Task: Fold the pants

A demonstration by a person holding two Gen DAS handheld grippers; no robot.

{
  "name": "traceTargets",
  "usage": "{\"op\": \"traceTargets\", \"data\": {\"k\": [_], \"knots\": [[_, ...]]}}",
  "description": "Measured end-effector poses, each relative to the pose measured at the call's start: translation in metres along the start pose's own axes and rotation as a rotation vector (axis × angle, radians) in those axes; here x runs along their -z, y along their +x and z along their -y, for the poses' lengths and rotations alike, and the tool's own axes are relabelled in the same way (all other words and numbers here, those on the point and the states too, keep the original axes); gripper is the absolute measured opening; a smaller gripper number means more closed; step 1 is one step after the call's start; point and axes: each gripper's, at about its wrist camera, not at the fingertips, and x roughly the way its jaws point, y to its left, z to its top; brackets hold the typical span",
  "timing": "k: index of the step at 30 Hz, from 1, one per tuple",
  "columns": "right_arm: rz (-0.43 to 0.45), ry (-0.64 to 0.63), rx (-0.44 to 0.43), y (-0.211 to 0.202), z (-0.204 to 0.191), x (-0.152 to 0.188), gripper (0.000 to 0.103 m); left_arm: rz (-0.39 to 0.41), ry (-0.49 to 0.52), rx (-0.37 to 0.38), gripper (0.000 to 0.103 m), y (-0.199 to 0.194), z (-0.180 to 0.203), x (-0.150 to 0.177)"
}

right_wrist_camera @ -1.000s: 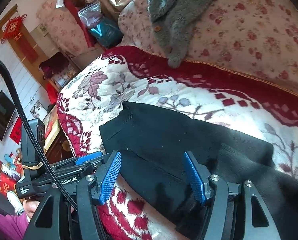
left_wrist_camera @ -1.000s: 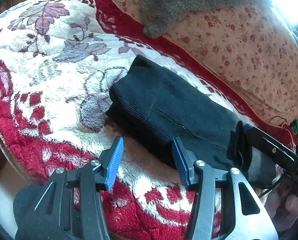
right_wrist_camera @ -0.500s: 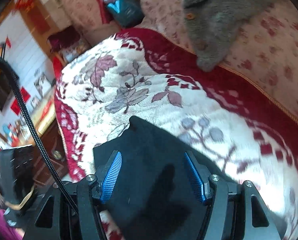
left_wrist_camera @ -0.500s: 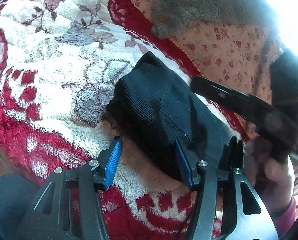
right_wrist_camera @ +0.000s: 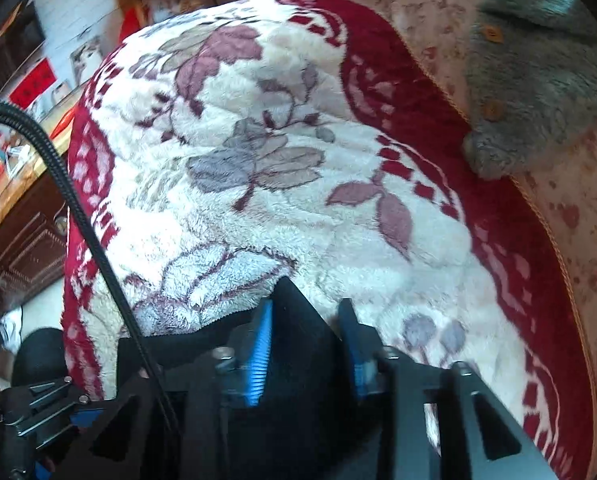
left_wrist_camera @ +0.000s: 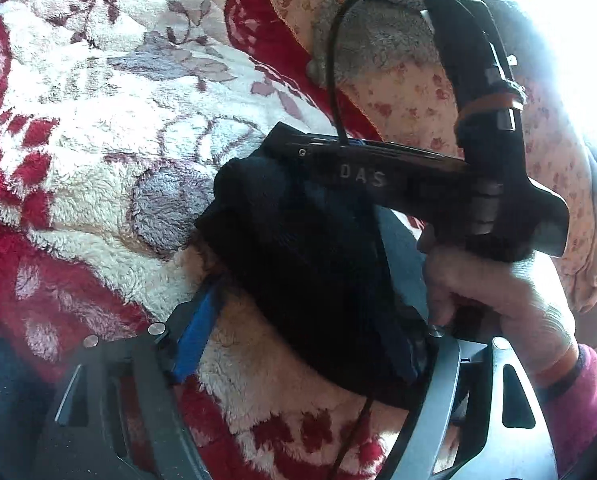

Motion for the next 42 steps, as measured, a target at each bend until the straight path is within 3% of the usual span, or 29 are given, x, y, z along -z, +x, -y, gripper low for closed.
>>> {"op": "traceTargets", "data": {"k": [2, 3, 5, 6, 9, 19, 28, 35, 42], "knots": [[0.01, -0.006, -0.004, 0.0, 0.0, 0.0, 0.022, 0.015, 0.01, 0.007, 0.074, 0.0, 0.001, 0.001], [0.022, 0.007, -0.015, -0.003, 0.002, 0.0, 0.017, 0.024, 0.017, 0.007, 0.053, -0.001, 0.001, 0.001], [0.056, 0.037, -0.039, -0.013, 0.005, 0.002, 0.012, 0.02, 0.032, 0.001, 0.033, 0.001, -0.003, -0.001], [0.083, 0.06, -0.055, -0.022, 0.007, 0.003, 0.011, 0.009, 0.01, 0.034, 0.025, 0.002, -0.007, -0.002], [0.158, 0.105, -0.091, -0.05, 0.011, 0.008, 0.01, 0.003, 0.003, 0.077, 0.016, -0.001, -0.008, -0.006], [0.428, 0.249, -0.143, -0.174, 0.032, 0.056, 0.009, 0.148, 0.23, 0.107, 0.013, -0.063, 0.068, 0.001], [0.644, 0.451, -0.147, -0.281, 0.075, 0.15, 0.009, 0.189, 0.518, 0.198, 0.013, -0.094, 0.176, 0.038], [0.695, 0.63, -0.079, -0.315, 0.109, 0.256, 0.009, 0.083, 0.713, 0.213, 0.013, -0.056, 0.249, 0.106], [0.666, 0.866, -0.052, -0.29, 0.151, 0.362, 0.009, 0.019, 0.858, 0.134, 0.013, 0.008, 0.281, 0.163]]}}
